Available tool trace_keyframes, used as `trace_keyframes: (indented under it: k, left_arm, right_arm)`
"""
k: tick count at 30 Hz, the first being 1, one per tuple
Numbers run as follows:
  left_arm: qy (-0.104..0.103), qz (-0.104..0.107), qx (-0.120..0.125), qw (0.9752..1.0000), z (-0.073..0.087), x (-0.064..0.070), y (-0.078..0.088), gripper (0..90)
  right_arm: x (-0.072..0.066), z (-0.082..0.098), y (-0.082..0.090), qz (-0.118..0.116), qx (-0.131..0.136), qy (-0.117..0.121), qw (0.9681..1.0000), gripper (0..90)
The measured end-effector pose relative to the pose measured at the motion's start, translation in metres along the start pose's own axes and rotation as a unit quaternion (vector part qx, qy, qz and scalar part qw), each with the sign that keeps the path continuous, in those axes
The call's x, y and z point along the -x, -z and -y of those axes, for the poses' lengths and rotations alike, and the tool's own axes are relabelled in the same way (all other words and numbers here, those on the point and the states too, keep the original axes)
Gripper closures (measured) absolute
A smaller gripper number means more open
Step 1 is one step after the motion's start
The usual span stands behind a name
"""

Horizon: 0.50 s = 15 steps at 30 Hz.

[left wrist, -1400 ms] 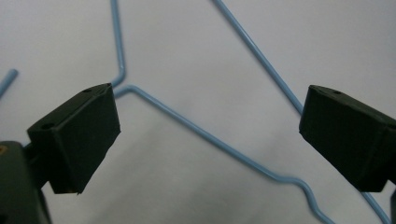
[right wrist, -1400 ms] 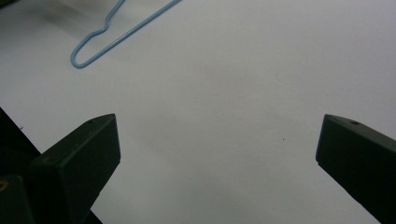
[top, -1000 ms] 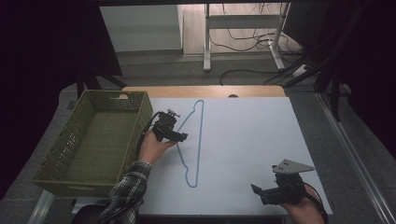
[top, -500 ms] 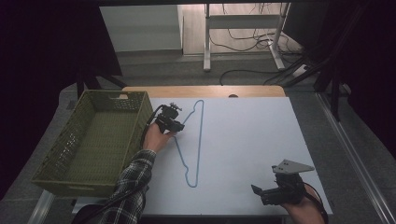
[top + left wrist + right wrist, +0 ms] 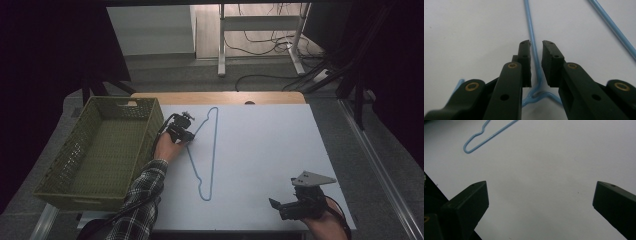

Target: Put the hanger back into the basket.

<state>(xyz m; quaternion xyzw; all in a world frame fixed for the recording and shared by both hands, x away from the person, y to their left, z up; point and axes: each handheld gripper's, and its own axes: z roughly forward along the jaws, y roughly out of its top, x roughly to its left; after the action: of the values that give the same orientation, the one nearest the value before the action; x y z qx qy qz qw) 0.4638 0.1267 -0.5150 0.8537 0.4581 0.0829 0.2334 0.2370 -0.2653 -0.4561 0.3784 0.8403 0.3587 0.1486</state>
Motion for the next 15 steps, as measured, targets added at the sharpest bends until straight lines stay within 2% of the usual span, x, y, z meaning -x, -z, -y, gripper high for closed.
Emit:
trace_keyframes:
  k: [2, 5, 13, 15]
  left_arm:
    - [-0.003, -0.004, -0.006, 1.0000, 0.0003, 0.0008, -0.0023, 78.3]
    - [0.008, 0.002, -0.001, 1.0000, 0.0010, -0.0007, -0.0026, 79.6]
    - [0.020, 0.012, -0.002, 0.9997, 0.0010, -0.0027, -0.0023, 86.1]
    - [0.019, 0.021, -0.007, 0.9996, 0.0008, -0.0035, -0.0014, 86.8]
  right_arm:
    - [0.0001, 0.0000, -0.0001, 0.000, 0.000, 0.000, 1.0000, 0.1]
    - [0.0001, 0.0001, -0.0001, 0.000, -0.001, 0.001, 1.0000, 0.1]
    - [-0.0006, 0.0003, -0.0012, 0.000, -0.003, 0.001, 1.0000, 0.1]
    - [-0.0001, 0.0005, -0.0011, -0.001, -0.004, 0.001, 1.0000, 0.2]
